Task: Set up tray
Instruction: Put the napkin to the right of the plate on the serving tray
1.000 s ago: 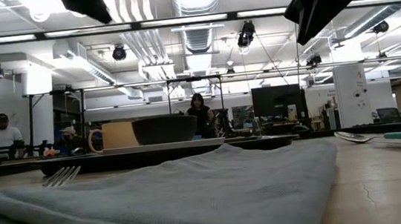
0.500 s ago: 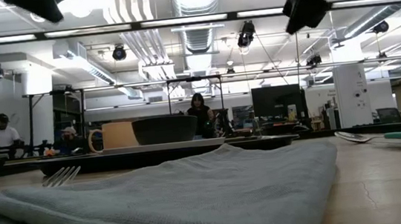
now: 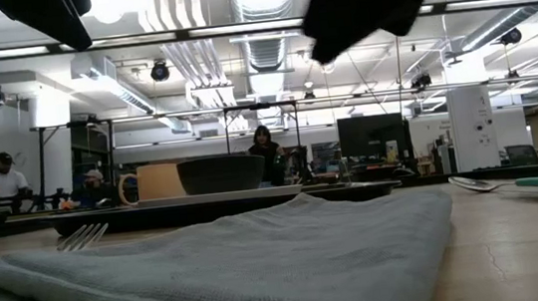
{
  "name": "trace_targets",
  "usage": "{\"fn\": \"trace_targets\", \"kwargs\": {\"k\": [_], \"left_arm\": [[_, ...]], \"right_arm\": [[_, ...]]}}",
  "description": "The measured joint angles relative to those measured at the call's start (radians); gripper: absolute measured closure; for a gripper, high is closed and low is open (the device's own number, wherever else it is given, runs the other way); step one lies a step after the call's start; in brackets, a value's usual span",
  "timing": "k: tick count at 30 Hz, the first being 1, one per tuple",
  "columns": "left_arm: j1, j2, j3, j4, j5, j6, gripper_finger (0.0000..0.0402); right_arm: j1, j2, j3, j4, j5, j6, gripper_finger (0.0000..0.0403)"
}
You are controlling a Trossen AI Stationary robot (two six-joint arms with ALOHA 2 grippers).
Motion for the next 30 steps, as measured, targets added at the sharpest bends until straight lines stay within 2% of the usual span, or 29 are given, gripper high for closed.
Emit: {"fn": "trace_targets", "kwargs": {"k": [6, 17, 24, 30], "left_arm": [[0.000, -0.001, 0.000, -0.001, 0.000, -0.003, 0.0300], [-0.007, -0.026, -0.001, -0.002, 0.007, -0.039, 0.0300], [-0.006, -0.080, -0.001, -0.001, 0.006, -0.042, 0.0300], [-0.006, -0.119, -0.001, -0.001, 0.007, -0.042, 0.0300]], "right_arm": [[0.025, 0.198, 0.289, -0.071, 0.006, 0.004, 0.0254], [0.042, 0.491, 0.745, -0.292, 0.024, 0.248, 0.0254], [0.046, 0.615, 0.890, -0.375, 0.026, 0.347, 0.0254], [0.061, 0.646, 0.911, -0.381, 0.019, 0.411, 0.0254]]}}
